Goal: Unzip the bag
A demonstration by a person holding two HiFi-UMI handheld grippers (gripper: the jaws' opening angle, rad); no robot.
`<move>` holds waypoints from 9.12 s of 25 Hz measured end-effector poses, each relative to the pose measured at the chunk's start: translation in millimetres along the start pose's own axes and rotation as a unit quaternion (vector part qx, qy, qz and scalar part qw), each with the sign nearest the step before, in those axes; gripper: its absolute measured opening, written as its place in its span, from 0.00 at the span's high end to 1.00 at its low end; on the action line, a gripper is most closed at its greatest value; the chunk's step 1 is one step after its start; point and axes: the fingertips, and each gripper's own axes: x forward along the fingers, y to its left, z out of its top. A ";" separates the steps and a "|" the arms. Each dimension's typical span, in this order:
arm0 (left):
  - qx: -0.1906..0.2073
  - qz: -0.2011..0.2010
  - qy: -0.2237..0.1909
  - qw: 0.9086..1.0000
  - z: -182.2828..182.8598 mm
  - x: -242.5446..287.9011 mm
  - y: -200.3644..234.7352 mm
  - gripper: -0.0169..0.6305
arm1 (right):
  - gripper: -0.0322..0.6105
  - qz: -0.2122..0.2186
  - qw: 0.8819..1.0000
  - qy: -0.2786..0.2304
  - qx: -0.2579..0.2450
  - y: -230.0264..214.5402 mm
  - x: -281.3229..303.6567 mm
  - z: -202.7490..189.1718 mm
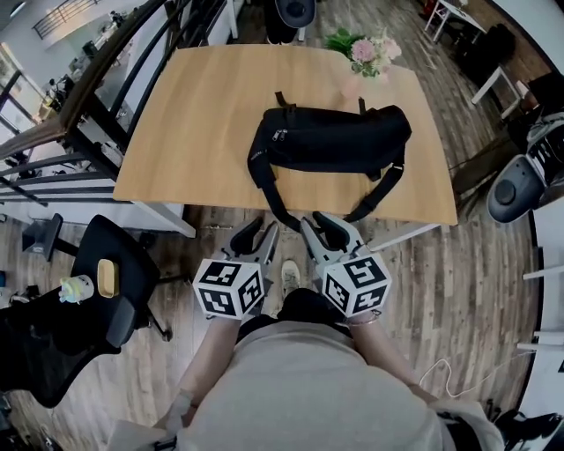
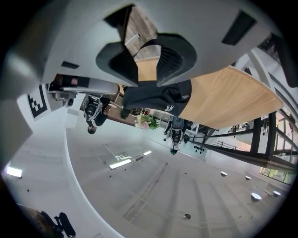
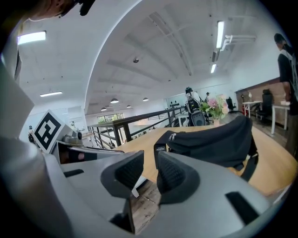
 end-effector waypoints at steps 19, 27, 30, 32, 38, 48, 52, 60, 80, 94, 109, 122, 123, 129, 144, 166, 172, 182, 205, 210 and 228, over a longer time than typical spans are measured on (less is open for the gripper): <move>-0.047 0.048 -0.040 0.997 68.3 126.4 32.8 0.77 | 0.81 0.065 0.997 0.003 -0.036 -100.2 92.3 63.2; -0.050 0.067 -0.034 0.996 70.2 132.2 46.3 0.77 | 0.81 0.072 0.997 0.005 -0.025 -108.0 100.9 63.0; -0.051 0.072 -0.032 0.996 71.2 131.8 51.6 0.77 | 0.81 0.065 0.998 0.006 -0.019 -110.1 102.7 62.2; -0.050 0.076 -0.029 0.995 72.4 132.2 56.0 0.77 | 0.81 0.062 0.998 0.007 -0.015 -111.6 104.1 61.1; -0.040 0.085 -0.019 0.995 76.4 139.6 75.8 0.77 | 0.81 0.049 0.999 0.007 -0.007 -115.8 114.3 60.0; -0.039 0.072 0.002 0.997 88.1 155.2 101.2 0.76 | 0.81 0.015 1.000 0.016 -0.004 -119.1 134.5 68.5; -0.036 0.068 0.014 0.997 88.2 159.2 110.9 0.76 | 0.81 0.008 1.000 0.022 -0.001 -118.1 141.2 66.7; -0.040 0.061 0.041 0.996 75.9 165.3 130.8 0.71 | 0.81 -0.008 0.999 0.036 0.002 -118.5 146.2 58.7; -0.088 0.006 0.088 0.992 46.5 186.0 138.5 0.71 | 0.80 -0.016 0.998 0.058 -0.014 -111.5 154.0 45.1; -0.112 -0.038 0.077 0.990 50.4 188.4 124.0 0.89 | 0.80 -0.019 0.993 0.053 -0.104 -103.8 170.6 57.9; -0.084 -0.054 0.063 0.993 81.3 181.5 117.6 0.91 | 0.80 0.000 0.962 0.067 -0.264 -82.4 187.4 73.0; -0.085 -0.062 0.053 0.993 94.0 181.7 118.0 0.92 | 0.71 0.004 0.924 0.100 -0.370 -81.6 200.8 69.9; -0.086 -0.063 0.053 0.993 94.5 181.7 118.1 0.92 | 0.71 0.003 0.920 0.103 -0.378 -82.0 201.1 68.4; -0.091 -0.065 0.051 0.992 95.2 181.5 118.3 0.92 | 0.69 -0.006 0.902 0.115 -0.416 -84.8 205.2 63.1; -0.103 -0.070 0.047 0.991 95.5 182.4 121.3 0.92 | 0.66 -0.043 0.861 0.096 -0.497 -89.9 211.8 71.9; -0.085 -0.095 0.057 0.990 95.1 182.4 121.1 0.92 | 0.89 -0.092 0.935 0.078 -0.334 -85.0 202.5 81.7; -0.084 -0.102 0.059 0.989 93.5 182.5 122.9 0.92 | 0.91 -0.090 0.956 0.068 -0.271 -86.6 202.7 84.2; -0.069 -0.096 0.063 0.991 92.7 186.5 130.3 0.92 | 0.94 -0.067 0.982 0.055 -0.168 -99.7 192.1 87.1; -0.088 0.048 0.012 0.995 88.4 180.3 143.6 0.91 | 0.94 -0.002 0.997 0.044 -0.065 -166.5 150.6 82.8; -0.088 0.082 0.002 0.993 85.8 180.3 144.8 0.92 | 0.94 -0.009 0.998 0.036 -0.045 -192.5 135.6 83.2; -0.081 0.151 -0.025 0.985 77.8 173.3 138.3 0.91 | 0.94 0.041 0.999 0.015 0.003 -230.3 112.2 84.5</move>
